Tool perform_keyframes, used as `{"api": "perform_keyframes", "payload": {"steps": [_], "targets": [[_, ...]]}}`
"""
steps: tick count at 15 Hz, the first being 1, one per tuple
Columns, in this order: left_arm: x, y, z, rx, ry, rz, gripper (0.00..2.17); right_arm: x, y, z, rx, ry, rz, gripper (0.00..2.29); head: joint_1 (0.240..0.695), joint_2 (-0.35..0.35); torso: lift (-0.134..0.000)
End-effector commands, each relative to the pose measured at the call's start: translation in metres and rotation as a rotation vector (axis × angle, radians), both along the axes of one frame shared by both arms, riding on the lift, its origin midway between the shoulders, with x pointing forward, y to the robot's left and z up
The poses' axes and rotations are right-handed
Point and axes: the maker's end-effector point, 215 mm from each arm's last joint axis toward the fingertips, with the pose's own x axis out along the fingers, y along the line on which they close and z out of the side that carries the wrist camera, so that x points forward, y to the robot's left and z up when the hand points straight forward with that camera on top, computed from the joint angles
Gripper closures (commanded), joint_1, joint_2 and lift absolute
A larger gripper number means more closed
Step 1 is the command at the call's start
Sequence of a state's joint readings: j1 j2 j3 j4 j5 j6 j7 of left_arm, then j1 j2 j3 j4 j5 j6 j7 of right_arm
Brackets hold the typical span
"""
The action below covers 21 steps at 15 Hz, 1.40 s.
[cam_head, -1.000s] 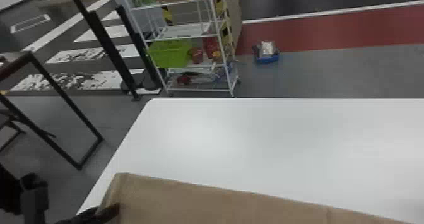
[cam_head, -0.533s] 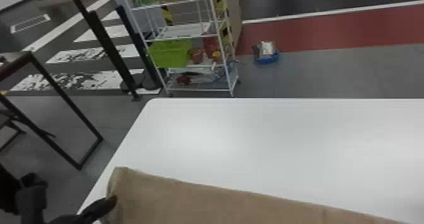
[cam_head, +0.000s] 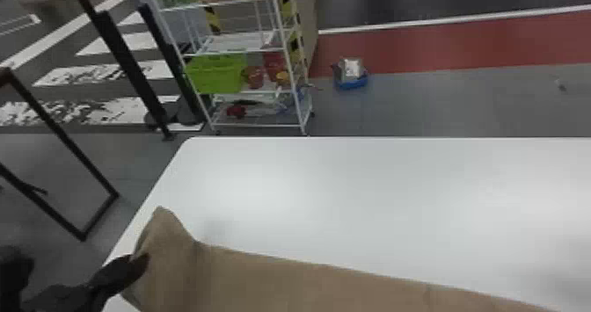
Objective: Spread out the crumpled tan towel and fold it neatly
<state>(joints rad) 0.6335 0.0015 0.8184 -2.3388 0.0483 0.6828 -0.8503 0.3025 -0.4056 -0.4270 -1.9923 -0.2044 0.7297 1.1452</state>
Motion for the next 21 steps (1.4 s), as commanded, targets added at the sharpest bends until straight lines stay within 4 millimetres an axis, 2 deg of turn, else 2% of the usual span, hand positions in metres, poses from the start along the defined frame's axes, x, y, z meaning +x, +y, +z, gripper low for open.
{"api": "perform_keyframes", "payload": {"steps": [1,5,9,11,16,19,21], "targets": [[-0.006,-0.017,-0.006,0.004,0.026,-0.037,2.07,0.013,0.005,0.005,-0.001,-0.031,0.019,0.09,0.695,0.256,-0.122],[-0.010,-0.047,-0.004,0.021,0.037,-0.112,2.07,0.055,0.029,0.028,0.014,-0.098,0.012,0.09,0.695,0.218,-0.122],[-0.013,-0.090,-0.002,0.022,0.035,-0.208,2.07,0.078,0.051,0.044,0.036,-0.159,0.017,0.09,0.695,0.193,-0.122],[-0.016,-0.117,-0.003,-0.011,0.042,-0.265,2.07,0.084,0.054,0.048,0.033,-0.166,0.015,0.09,0.695,0.178,-0.122],[-0.027,-0.190,-0.003,-0.098,0.055,-0.408,2.07,0.091,0.062,0.050,0.034,-0.165,0.005,0.09,0.695,0.087,-0.122],[-0.028,-0.218,-0.019,-0.093,0.083,-0.441,2.07,0.092,0.061,0.051,0.037,-0.168,0.004,0.09,0.695,0.024,-0.122],[-0.023,-0.238,-0.017,-0.098,0.069,-0.457,2.07,0.091,0.061,0.049,0.037,-0.165,0.004,0.09,0.695,0.005,-0.122]]}}
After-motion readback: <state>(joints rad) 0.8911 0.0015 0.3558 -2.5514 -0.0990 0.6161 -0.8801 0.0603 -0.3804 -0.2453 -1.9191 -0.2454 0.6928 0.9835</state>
